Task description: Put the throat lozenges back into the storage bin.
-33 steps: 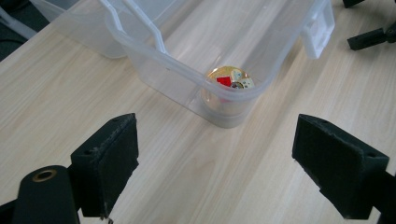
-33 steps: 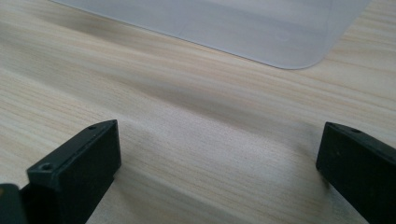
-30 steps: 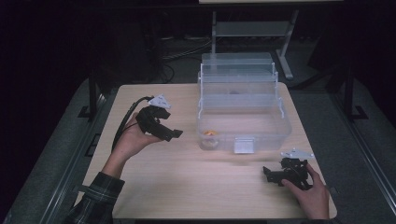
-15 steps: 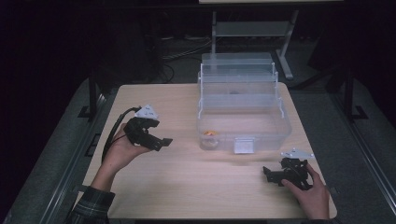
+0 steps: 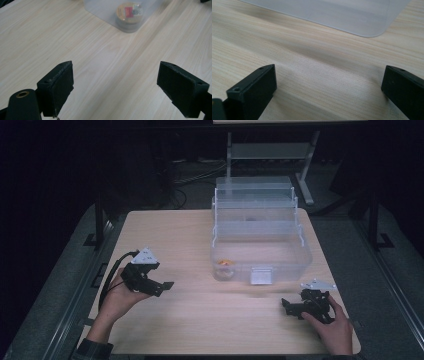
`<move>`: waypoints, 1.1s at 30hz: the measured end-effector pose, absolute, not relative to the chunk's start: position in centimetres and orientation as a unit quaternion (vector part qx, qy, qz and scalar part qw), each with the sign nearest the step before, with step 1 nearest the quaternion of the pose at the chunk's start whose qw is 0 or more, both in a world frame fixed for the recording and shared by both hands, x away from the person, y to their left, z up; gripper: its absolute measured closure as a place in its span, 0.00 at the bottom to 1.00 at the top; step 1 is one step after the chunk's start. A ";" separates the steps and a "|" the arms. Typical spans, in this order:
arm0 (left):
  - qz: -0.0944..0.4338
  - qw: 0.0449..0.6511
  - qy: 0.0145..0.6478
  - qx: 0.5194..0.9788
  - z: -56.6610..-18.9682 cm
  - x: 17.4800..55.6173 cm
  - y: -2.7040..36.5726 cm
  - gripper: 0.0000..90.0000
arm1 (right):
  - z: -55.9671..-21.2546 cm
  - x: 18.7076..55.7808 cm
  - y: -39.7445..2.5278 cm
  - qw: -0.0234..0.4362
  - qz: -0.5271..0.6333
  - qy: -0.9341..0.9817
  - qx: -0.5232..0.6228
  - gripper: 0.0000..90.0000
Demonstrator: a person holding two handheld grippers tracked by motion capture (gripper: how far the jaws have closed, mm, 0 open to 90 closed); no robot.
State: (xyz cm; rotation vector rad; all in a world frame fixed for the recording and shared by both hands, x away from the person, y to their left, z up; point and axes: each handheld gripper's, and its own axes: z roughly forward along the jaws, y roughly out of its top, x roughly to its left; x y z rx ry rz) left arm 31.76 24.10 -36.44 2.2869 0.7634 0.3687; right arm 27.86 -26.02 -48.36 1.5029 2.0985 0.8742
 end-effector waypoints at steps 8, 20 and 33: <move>0.155 0.354 0.300 0.872 -37.7 30.3 25.8 0.15 | -48.4 27.9 -26.0 0.207 0.314 0.753 0.540 0.00; 0.169 0.369 0.321 0.856 -40.3 28.3 27.7 0.15 | -48.4 27.9 -26.0 0.207 0.314 0.753 0.540 0.00; 0.183 0.372 0.337 0.845 -43.0 26.3 29.0 0.15 | -48.4 27.9 -26.0 0.207 0.314 0.753 0.540 0.00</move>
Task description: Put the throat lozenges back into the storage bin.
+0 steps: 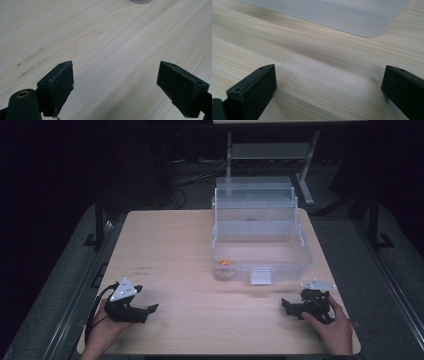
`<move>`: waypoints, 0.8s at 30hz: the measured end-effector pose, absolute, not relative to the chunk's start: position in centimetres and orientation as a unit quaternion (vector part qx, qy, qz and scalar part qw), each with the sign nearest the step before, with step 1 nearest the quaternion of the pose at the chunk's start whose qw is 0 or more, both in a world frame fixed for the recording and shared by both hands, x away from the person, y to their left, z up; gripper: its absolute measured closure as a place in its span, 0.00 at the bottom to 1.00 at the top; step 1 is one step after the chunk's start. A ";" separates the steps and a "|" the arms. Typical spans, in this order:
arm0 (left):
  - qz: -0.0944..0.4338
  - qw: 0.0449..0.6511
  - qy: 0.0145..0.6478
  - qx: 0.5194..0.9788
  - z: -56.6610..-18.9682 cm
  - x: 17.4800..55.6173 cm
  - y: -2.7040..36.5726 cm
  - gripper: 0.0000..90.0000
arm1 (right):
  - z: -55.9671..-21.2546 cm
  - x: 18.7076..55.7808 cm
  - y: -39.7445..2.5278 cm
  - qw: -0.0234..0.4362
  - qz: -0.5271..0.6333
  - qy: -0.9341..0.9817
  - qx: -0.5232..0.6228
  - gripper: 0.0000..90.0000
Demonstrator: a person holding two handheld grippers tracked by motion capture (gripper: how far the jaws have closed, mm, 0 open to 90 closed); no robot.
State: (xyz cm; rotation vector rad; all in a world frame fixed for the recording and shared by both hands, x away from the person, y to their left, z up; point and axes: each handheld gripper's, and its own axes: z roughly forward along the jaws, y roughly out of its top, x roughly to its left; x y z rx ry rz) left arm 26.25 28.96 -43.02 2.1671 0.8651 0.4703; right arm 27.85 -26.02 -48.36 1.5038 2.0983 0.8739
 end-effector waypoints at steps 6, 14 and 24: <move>0.176 0.356 0.340 0.852 -44.6 25.8 29.0 0.15 | -48.4 27.9 -26.0 0.207 0.314 0.753 0.539 0.00; 0.157 0.337 0.352 0.859 -46.7 26.0 29.3 0.15 | -48.4 27.9 -26.0 0.207 0.314 0.753 0.539 0.00; 0.151 0.359 0.352 0.851 -47.4 25.9 29.3 0.13 | -48.4 27.8 -26.0 0.206 0.314 0.753 0.540 0.00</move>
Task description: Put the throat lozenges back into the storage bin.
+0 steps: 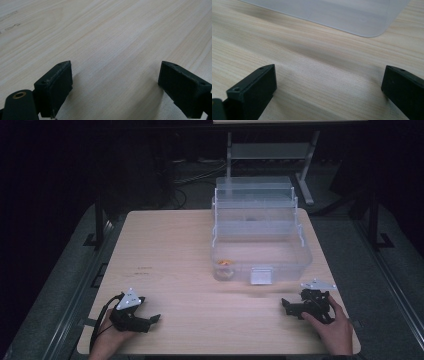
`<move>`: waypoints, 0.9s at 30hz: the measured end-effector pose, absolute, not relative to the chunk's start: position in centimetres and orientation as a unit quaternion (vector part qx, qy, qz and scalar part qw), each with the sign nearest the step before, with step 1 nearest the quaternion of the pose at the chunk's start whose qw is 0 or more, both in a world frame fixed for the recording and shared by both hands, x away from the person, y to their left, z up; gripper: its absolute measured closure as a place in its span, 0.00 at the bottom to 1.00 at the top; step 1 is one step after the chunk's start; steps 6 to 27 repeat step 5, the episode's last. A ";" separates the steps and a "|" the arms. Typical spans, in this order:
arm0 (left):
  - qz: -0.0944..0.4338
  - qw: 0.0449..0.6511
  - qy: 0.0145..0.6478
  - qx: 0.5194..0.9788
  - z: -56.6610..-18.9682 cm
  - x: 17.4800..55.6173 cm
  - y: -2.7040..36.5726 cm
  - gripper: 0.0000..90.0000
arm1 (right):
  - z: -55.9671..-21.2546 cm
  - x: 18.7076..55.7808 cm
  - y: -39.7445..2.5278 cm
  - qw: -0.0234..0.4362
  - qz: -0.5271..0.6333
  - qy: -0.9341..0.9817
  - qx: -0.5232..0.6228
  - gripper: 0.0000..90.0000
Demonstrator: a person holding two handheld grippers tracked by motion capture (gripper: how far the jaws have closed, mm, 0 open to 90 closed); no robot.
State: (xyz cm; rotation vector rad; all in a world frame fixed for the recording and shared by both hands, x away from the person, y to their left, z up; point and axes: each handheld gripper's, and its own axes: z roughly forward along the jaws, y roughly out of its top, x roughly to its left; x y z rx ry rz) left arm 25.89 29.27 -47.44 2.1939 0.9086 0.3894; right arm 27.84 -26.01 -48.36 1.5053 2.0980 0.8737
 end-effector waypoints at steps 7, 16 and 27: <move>0.151 0.359 0.352 0.851 -47.4 25.9 29.3 0.13 | -48.4 27.9 -26.0 0.207 0.314 0.753 0.540 0.00; 0.151 0.359 0.352 0.851 -47.4 25.9 29.3 0.13 | -48.4 27.9 -26.0 0.207 0.314 0.753 0.540 0.00; 0.151 0.359 0.352 0.851 -47.4 25.9 29.3 0.13 | -48.4 27.9 -26.0 0.207 0.314 0.753 0.540 0.00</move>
